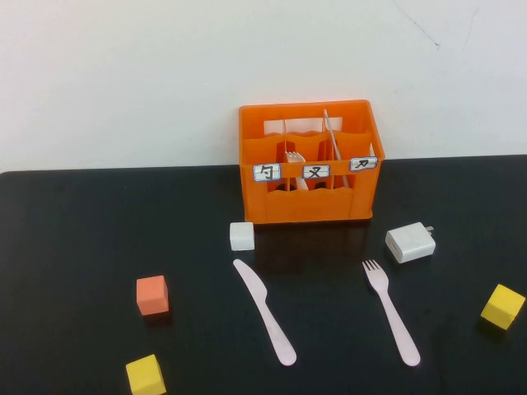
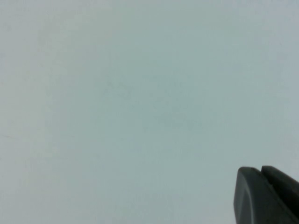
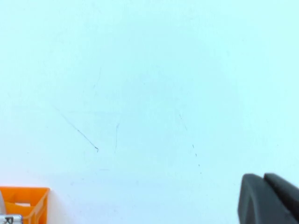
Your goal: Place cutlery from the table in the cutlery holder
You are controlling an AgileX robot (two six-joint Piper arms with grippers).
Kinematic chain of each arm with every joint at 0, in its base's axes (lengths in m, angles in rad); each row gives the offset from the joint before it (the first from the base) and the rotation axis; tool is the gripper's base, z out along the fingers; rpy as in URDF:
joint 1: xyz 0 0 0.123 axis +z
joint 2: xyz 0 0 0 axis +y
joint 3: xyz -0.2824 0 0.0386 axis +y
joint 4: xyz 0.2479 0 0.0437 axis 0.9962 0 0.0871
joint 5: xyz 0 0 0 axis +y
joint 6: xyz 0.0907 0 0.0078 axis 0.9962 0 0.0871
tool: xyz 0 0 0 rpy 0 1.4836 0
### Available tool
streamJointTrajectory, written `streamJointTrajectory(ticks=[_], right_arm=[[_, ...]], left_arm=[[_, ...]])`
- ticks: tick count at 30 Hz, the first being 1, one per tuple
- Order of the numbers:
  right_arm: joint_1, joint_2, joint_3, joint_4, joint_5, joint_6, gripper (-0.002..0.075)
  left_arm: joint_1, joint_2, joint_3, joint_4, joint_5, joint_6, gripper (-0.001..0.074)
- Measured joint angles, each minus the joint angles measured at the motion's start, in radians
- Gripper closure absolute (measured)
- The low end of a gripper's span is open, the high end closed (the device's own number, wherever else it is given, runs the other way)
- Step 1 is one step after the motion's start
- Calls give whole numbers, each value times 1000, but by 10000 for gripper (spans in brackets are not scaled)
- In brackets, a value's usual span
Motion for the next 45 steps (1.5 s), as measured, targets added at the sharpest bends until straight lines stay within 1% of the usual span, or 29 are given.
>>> streamJointTrajectory(ticks=[3, 6, 10, 12, 18, 21, 26, 28, 31, 34, 39, 42, 45], right_arm=[[0, 0, 0, 0, -26, 11, 728], [0, 0, -5, 0, -20, 13, 728], [0, 0, -72, -32, 107, 15, 728], [0, 0, -116, -37, 189, 19, 728], [0, 0, -203, -41, 370, 34, 728], [0, 5, -253, -37, 494, 34, 728], [0, 113, -344, 0, 670, -3, 728], [0, 170, -374, 38, 729, -63, 728], [0, 274, -419, 131, 797, -199, 728], [0, 385, -459, 266, 861, -357, 728], [0, 585, -504, 522, 923, -639, 728], [0, 718, -522, 660, 942, -796, 728], [0, 848, -543, 783, 946, -951, 728]], left_arm=[[0, -1, 0, 15, 26, -6, 736], [0, -1, -45, 21, 151, -8, 736], [0, -1, -171, 21, 323, -8, 736], [0, 9, -224, 21, 365, -8, 737], [0, 128, -338, 25, 392, -8, 737], [0, 205, -349, 23, 385, -15, 736], [0, 310, -349, 19, 382, -65, 736], [0, 344, -354, 17, 409, -71, 737], [0, 407, -380, 17, 516, -132, 737], [0, 481, -420, 17, 666, -202, 736], [0, 608, -461, -14, 837, -207, 737], [0, 662, -473, -88, 923, -165, 736], [0, 704, -479, -238, 972, -34, 736]])
